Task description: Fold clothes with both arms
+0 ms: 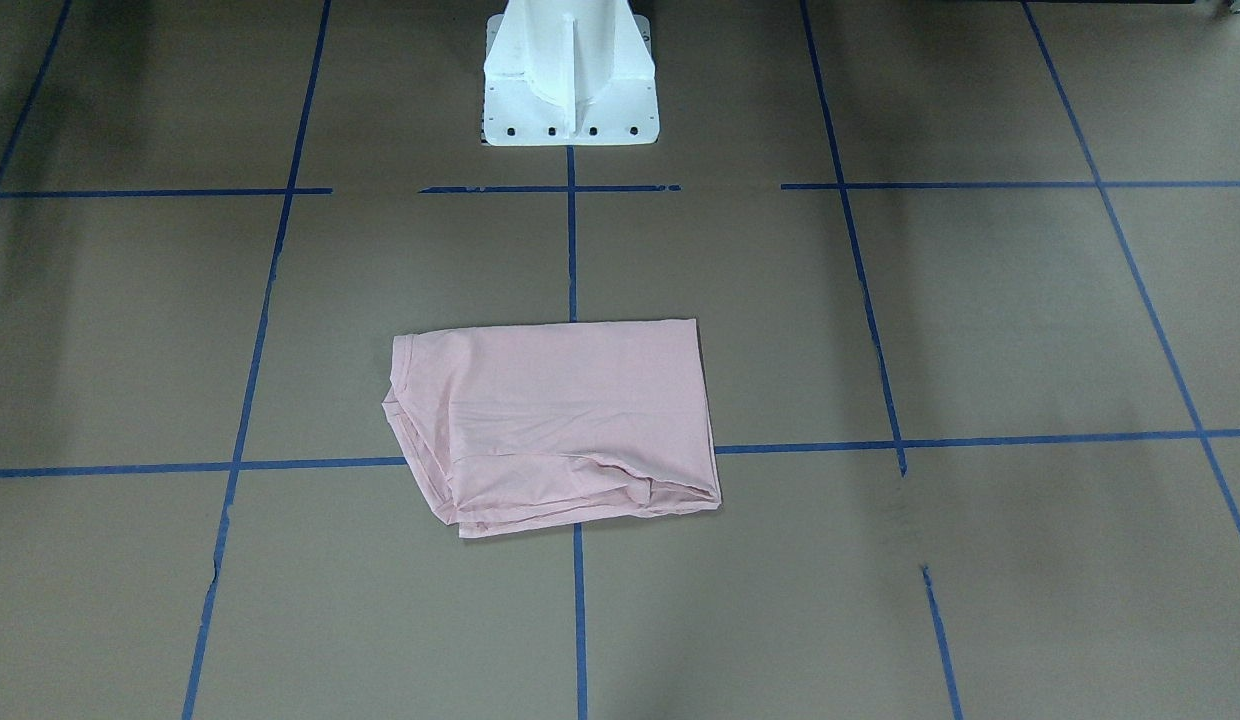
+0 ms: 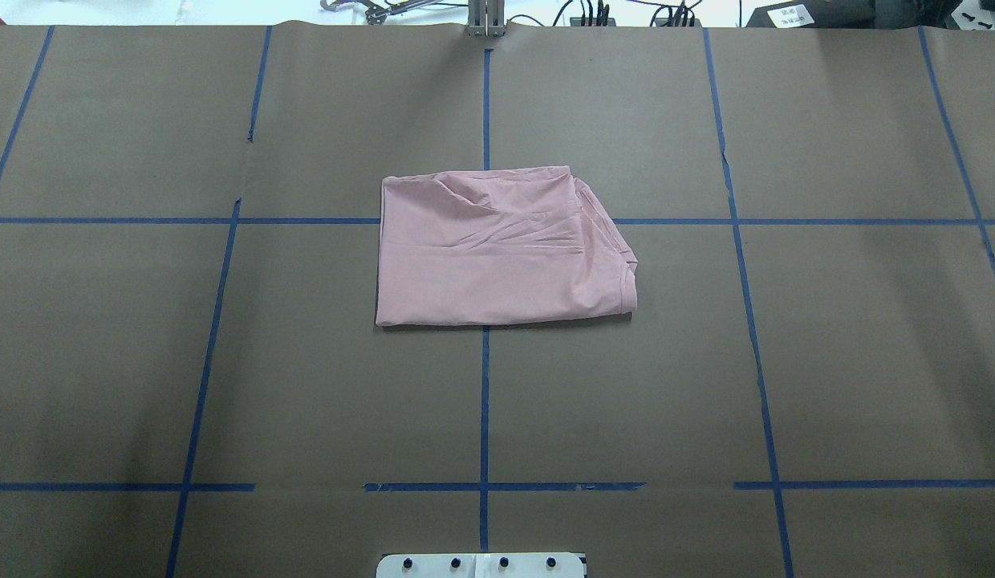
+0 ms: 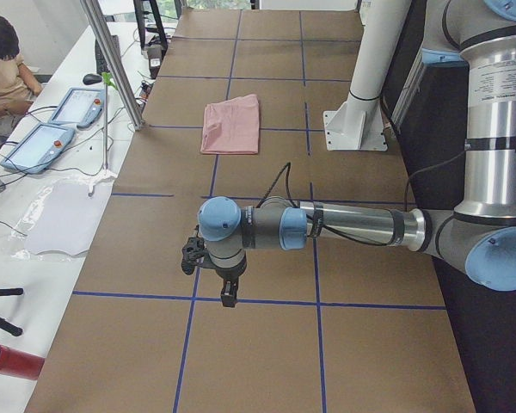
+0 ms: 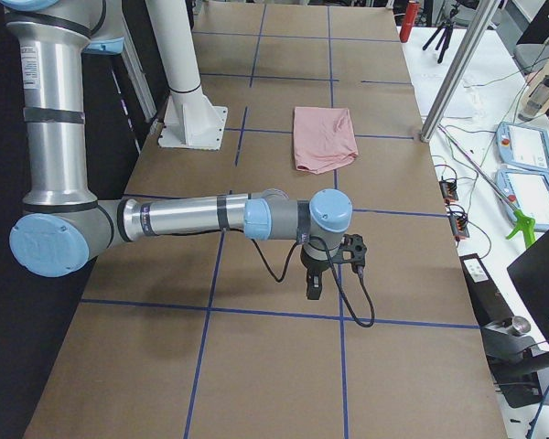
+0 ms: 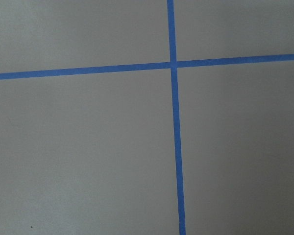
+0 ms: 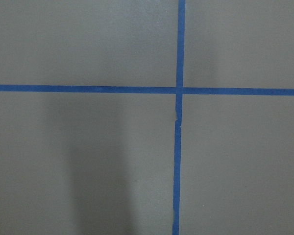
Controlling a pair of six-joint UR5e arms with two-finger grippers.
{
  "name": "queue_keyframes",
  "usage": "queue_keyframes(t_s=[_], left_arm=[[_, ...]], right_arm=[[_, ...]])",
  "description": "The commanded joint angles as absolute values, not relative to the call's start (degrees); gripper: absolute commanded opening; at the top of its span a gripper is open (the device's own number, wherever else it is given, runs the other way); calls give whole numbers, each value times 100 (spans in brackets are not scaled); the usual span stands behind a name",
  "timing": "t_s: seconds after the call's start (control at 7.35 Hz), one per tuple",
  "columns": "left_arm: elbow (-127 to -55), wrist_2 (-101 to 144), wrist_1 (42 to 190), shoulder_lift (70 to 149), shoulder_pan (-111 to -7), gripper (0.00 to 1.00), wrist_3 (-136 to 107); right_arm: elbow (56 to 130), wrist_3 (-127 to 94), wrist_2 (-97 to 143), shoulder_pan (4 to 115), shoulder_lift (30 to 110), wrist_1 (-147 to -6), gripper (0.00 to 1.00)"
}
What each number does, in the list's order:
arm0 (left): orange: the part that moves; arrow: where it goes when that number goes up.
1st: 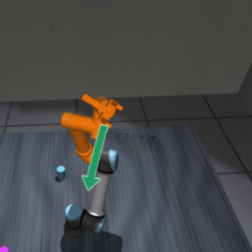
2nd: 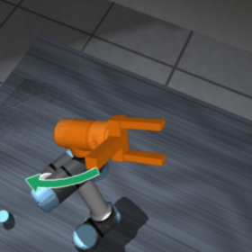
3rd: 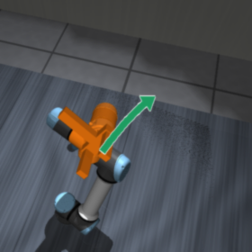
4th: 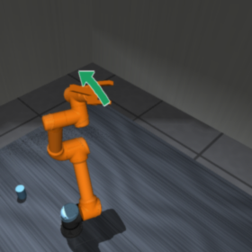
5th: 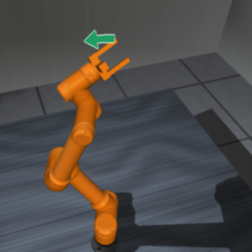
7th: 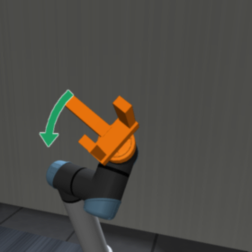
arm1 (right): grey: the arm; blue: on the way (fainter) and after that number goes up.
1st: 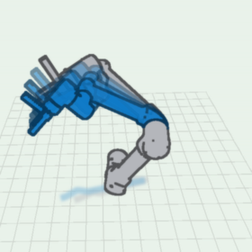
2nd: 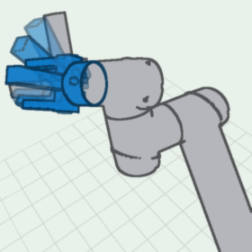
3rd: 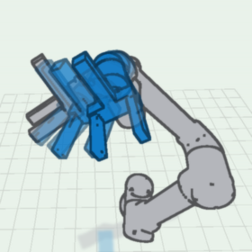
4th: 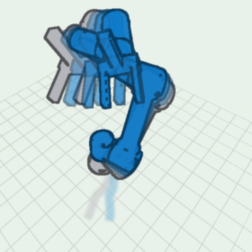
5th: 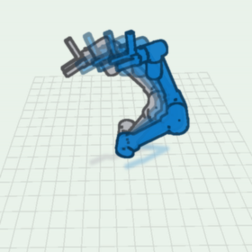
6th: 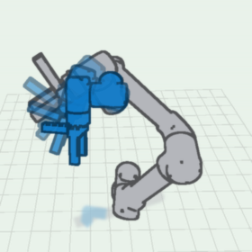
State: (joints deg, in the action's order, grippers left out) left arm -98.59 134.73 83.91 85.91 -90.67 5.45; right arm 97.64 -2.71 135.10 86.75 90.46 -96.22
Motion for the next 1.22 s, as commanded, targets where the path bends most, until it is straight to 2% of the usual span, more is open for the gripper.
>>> queue_keyframes(t_s=[0.0,1.09], left_arm=[[-9835,13482,8402,8622,-9062,100,545],[-9712,13482,8437,8692,-9044,100,536]], right_arm=[[9773,-272,13553,8675,9079,-9624,100],[9773,-281,13570,8675,9132,-9589,100]])
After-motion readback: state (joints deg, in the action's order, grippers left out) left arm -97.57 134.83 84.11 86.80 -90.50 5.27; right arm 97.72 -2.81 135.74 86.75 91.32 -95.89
